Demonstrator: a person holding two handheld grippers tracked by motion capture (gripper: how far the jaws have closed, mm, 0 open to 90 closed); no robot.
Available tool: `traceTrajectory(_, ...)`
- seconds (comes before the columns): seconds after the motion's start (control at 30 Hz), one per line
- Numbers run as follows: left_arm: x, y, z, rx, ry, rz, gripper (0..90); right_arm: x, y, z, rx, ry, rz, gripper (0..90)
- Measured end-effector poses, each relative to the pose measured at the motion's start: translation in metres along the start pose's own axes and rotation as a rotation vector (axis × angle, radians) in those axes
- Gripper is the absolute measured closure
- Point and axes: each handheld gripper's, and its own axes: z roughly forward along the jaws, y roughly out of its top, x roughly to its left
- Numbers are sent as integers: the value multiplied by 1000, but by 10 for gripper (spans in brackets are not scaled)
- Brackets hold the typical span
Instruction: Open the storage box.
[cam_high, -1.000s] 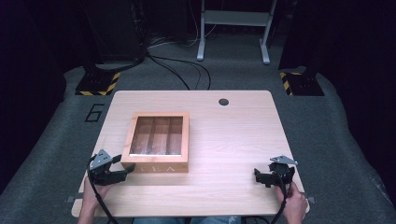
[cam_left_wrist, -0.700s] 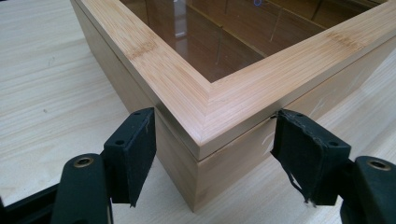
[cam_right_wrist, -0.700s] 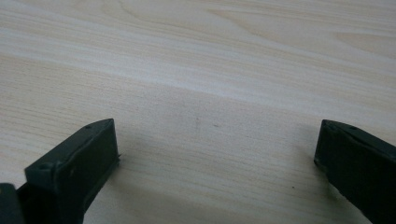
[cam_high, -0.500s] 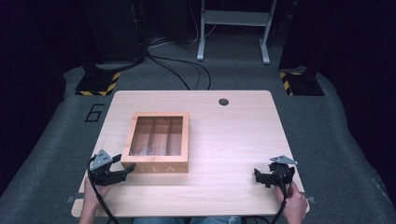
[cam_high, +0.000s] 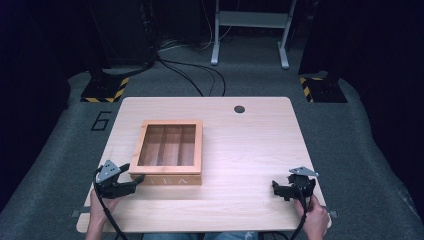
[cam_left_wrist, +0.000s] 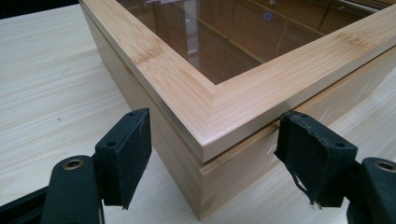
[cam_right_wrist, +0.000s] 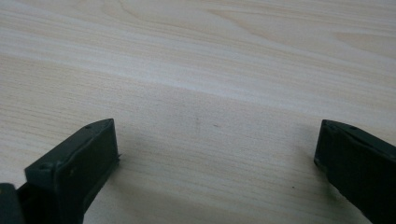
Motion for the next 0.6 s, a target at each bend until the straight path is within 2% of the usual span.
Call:
traceTrajectory(0.4,-1,9,-2,-35,22,1,256,0,0,0,-1,-1,0,0)
traceTrajectory(0.6,0,15,-3,-46,26,15,255,0,0,0,0,0,0,0)
